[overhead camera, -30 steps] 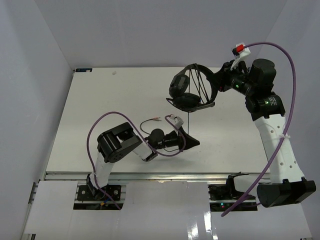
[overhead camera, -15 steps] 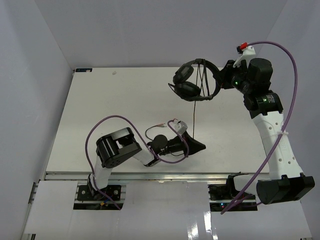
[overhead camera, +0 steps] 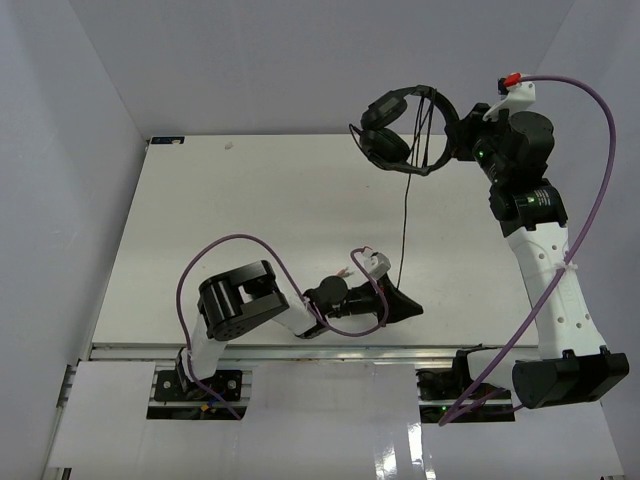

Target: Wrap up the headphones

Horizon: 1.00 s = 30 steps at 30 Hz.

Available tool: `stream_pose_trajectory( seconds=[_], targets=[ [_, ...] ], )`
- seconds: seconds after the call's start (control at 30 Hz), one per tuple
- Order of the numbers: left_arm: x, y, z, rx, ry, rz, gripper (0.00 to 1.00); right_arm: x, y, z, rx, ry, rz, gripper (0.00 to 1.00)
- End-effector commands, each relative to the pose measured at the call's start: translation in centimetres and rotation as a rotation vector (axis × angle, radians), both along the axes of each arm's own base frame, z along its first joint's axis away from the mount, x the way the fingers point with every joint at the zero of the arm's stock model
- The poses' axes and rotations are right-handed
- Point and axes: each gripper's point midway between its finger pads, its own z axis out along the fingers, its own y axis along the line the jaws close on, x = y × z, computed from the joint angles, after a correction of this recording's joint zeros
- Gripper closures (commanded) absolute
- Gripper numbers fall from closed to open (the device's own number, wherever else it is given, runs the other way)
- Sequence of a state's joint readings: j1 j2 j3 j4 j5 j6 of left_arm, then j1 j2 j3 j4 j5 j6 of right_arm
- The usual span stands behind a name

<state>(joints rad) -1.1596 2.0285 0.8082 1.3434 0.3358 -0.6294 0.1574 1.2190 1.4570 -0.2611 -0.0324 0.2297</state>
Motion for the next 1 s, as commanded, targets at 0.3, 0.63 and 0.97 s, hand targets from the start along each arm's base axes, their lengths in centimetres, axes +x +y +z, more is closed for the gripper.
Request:
stream_pose_trajectory(
  seconds=[0.3, 0.63, 0.97],
  targets=[
    [-3.4, -0.4, 5.2, -0.005, -0.057, -0.048, 0.87, 1.5, -3.5, 1.7, -0.004, -0.155, -0.218, 0.92],
    [-4.4, 1.7, 14.2, 0.151, -0.223, -0.070, 0.90, 0.3, -3.8, -3.2, -0.197, -0.175, -0.257, 0.92],
    [-4.4, 4.6, 20.7, 0.184, -0.334, -0.037, 0.90, -0.9, -2.6, -7.5, -0.309, -0.150, -0.224, 0.92]
  ],
)
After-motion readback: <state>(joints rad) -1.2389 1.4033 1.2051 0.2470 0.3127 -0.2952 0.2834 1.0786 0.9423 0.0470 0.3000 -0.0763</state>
